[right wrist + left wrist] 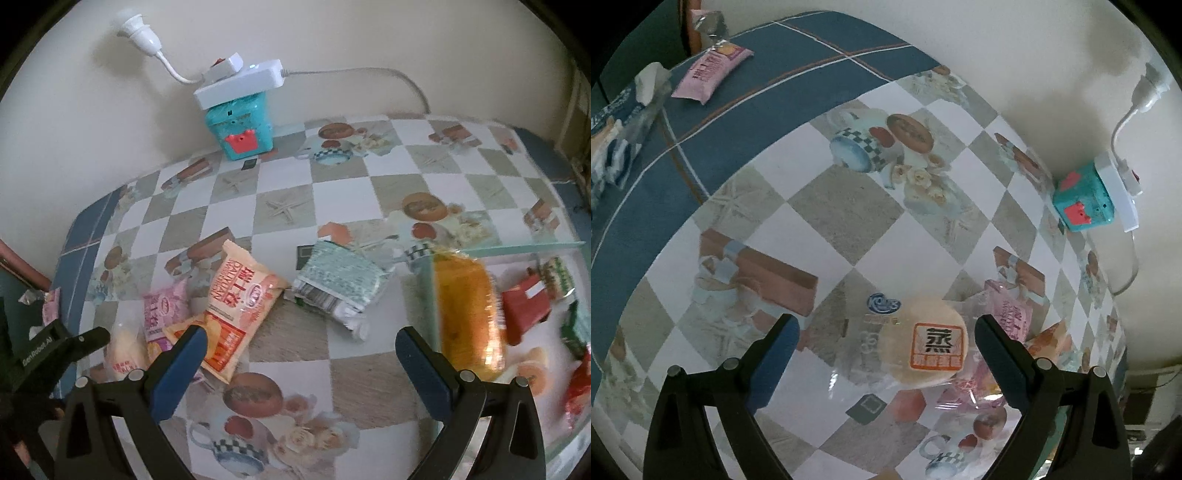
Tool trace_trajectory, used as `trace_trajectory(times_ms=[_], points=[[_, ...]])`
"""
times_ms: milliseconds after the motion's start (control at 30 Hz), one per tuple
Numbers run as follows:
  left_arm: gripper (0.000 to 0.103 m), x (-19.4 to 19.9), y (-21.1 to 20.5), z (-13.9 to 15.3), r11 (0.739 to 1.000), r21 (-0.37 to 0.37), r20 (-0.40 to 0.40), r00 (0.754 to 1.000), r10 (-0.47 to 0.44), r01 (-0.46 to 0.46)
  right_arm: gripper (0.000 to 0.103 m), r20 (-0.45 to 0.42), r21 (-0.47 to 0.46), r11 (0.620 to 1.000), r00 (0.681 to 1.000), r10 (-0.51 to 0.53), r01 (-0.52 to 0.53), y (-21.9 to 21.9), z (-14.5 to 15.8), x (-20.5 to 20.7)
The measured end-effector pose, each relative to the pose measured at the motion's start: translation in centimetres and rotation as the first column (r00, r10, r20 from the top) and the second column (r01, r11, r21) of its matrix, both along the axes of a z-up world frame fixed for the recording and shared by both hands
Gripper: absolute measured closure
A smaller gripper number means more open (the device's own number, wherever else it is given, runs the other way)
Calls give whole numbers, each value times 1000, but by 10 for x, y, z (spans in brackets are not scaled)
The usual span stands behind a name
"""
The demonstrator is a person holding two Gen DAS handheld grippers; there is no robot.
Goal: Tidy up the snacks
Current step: 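Grasp round steamed bun pack with left gripper while right gripper grasps yellow Swiss roll pack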
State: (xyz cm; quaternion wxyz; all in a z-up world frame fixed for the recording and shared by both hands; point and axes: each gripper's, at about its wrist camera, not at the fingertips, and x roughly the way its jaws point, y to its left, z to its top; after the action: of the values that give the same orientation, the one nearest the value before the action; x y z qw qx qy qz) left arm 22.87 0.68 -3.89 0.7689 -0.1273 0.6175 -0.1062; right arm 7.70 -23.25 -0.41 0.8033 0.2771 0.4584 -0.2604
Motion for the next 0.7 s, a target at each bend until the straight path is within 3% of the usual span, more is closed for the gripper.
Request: trace_trajectory(times_ms=[300,600,700], points=[[7,-2,-14,-3,998,6,1,998,-65,65,0,61,78,996,997,-42,37,6,-12,15],[7,-2,-24,-11,995,39,-17,996,-88,88,1,45,80,996,998,-51,48,7,-31,32],[7,-2,-28,-12,995,44,-18,996,-92,93,6,40,79,996,998,-37,34,11,-35,38]])
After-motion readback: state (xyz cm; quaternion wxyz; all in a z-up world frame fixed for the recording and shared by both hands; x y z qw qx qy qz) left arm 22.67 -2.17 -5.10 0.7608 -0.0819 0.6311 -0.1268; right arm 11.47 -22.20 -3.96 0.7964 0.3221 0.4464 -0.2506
